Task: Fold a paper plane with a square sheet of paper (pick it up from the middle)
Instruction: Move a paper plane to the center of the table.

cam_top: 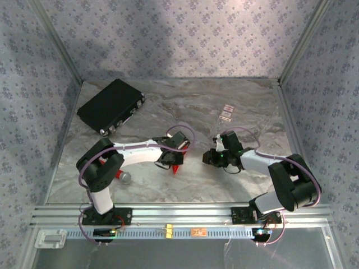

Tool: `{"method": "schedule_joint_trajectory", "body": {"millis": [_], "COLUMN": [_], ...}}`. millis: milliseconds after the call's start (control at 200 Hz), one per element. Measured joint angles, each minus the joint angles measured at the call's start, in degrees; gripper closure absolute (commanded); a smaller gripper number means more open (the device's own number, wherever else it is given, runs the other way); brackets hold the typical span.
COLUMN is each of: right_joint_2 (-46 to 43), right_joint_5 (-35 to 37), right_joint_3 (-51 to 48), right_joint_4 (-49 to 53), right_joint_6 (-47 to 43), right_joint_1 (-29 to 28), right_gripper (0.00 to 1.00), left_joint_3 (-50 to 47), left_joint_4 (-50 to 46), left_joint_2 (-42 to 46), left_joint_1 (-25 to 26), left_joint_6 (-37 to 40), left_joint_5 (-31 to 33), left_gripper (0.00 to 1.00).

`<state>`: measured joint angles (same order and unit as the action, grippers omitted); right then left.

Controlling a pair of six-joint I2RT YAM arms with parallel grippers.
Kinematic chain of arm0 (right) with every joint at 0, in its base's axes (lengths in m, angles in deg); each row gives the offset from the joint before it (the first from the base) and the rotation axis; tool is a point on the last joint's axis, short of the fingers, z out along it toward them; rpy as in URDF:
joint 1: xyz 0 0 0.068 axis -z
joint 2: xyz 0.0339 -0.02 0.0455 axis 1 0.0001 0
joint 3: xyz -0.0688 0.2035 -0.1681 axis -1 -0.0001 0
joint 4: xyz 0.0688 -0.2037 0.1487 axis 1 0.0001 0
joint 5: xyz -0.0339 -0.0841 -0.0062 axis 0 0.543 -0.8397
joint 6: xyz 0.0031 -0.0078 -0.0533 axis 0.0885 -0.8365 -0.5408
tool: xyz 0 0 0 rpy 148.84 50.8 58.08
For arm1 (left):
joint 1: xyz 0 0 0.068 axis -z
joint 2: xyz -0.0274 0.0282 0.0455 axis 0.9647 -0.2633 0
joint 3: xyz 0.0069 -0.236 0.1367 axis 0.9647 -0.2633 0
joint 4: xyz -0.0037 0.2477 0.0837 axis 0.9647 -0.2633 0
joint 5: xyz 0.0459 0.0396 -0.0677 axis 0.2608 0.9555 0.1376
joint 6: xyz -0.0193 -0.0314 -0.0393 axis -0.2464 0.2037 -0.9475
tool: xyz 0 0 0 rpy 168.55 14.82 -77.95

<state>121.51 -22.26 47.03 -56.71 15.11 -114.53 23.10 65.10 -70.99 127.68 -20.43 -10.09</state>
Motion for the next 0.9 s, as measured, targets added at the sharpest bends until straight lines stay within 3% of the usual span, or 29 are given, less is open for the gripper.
{"method": "schedule_joint_trajectory", "body": {"millis": [480, 550, 899], "right_joint_2": [-7.5, -8.39, -11.58], "right_joint_5": [2.14, 2.32, 2.51], "right_joint_3": [0.0, 0.0, -0.17], "right_joint_4": [3.56, 4.09, 6.01], "right_joint_6": [-0.85, -1.01, -1.31], "right_joint_1": [1.36, 1.84, 4.44], "right_gripper": [0.76, 0.75, 0.74], "left_joint_3": [9.92, 11.23, 15.34], "left_joint_4": [-5.9, -6.97, -10.62], "left_joint_2": [-7.1, -7.91, -10.71], "left_joint_1": [1.51, 1.64, 2.58], "left_joint_6": [-2.62, -3.54, -6.73], "left_joint_5": [4.22, 4.83, 6.97], "left_gripper": [0.68, 0.62, 0.6]}}
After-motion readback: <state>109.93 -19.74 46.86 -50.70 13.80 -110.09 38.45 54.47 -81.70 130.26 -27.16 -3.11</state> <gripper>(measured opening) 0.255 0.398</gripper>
